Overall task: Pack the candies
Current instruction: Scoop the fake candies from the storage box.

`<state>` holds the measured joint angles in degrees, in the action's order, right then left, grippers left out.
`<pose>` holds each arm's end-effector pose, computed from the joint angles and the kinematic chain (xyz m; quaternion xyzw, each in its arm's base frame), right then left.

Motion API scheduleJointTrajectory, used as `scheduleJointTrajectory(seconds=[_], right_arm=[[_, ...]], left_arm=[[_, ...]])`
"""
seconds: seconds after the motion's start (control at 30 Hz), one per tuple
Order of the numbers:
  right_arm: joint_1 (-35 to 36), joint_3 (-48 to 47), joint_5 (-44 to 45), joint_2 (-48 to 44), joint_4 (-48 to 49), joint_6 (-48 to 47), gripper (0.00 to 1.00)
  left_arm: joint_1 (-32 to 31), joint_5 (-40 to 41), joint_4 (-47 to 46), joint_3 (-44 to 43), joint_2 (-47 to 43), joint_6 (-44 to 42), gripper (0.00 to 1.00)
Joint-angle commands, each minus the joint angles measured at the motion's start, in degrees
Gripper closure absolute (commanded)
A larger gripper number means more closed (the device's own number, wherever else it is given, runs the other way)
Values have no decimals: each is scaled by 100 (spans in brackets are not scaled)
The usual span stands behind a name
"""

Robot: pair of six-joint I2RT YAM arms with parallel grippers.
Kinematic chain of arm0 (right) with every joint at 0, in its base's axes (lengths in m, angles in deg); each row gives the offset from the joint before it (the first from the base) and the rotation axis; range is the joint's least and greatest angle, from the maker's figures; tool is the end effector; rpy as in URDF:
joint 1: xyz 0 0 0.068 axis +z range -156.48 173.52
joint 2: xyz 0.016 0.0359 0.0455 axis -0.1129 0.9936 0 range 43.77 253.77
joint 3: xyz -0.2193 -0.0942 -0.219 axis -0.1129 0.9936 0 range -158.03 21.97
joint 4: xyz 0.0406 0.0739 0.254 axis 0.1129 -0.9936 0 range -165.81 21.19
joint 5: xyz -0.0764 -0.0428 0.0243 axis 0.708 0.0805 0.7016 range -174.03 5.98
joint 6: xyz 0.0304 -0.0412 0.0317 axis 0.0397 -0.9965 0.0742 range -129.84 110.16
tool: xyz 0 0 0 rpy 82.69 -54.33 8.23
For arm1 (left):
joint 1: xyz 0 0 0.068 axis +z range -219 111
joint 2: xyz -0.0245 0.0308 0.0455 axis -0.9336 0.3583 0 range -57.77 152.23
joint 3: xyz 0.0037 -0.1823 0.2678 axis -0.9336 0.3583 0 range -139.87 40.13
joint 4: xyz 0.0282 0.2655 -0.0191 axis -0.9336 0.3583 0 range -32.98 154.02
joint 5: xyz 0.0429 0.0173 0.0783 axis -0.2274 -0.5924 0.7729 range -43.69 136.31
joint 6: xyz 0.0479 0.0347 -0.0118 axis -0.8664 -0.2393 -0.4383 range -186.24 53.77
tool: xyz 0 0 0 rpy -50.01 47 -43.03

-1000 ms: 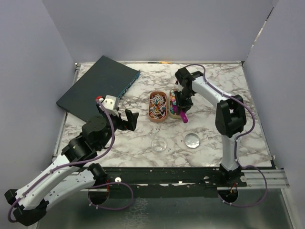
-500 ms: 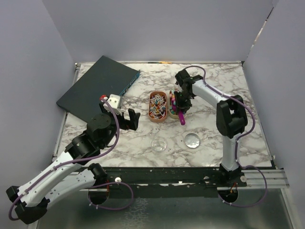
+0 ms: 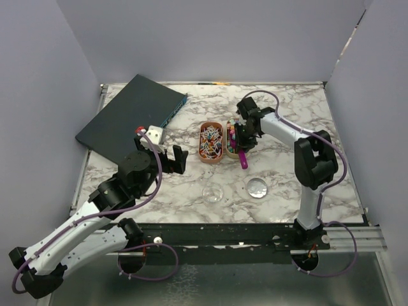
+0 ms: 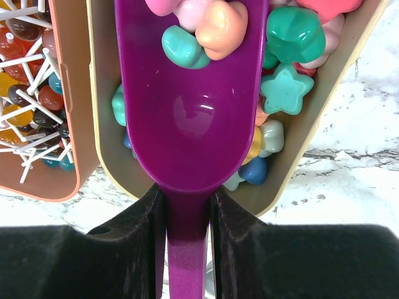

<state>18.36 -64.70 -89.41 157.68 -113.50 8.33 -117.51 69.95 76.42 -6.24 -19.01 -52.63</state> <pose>0.3940 0.1870 0.2285 -0.0648 0.9844 0.1007 0.1290 0.0976 -0.0833 0.3809 0.1045 0.7633 -0.1824 0.6109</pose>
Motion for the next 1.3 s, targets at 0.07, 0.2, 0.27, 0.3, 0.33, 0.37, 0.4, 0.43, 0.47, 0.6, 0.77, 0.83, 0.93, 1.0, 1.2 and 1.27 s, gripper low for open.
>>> scheduleJointTrajectory(seconds=[0.07,0.2,0.27,0.3,0.33,0.37,0.4,0.43,0.47,0.6,0.77,0.83,0.93,1.0,1.2,1.27], right_arm=[[-14,629,514,-153,707,40,100],[-14,903,749,-324,1010,127,99],[-14,1029,819,-417,1143,170,100],[-12,1071,865,-449,1186,183,99],[-6,1107,919,-480,1216,205,100],[-6,1143,979,-522,1243,218,100],[-6,1200,1023,-578,1290,229,100],[-6,1262,1056,-640,1357,239,100],[2,1339,1079,-716,1424,247,100],[10,1554,1108,-946,1627,266,100],[56,1719,1186,-1155,1762,248,100],[72,1776,1216,-1236,1813,231,100],[104,1893,1289,-1389,1917,224,99],[117,1993,1314,-1492,1998,214,100],[153,2141,1367,-1707,2172,182,100],[160,2138,1374,-1727,2171,171,100]], left_arm=[[8,141,38,45,70,-93,1],[26,141,36,42,119,-91,1],[40,133,38,46,145,-87,1],[43,130,38,46,156,-86,1],[50,132,37,42,170,-86,1],[55,128,38,41,181,-86,1],[63,132,38,41,190,-86,1],[74,128,36,42,199,-88,1],[77,124,33,45,208,-86,1],[104,123,36,41,244,-86,1],[123,115,38,35,302,-86,1],[131,106,38,37,328,-86,1],[139,106,33,36,362,-86,1],[140,106,38,36,369,-86,1],[149,97,46,40,400,-86,1],[150,97,46,48,406,-86,1]])
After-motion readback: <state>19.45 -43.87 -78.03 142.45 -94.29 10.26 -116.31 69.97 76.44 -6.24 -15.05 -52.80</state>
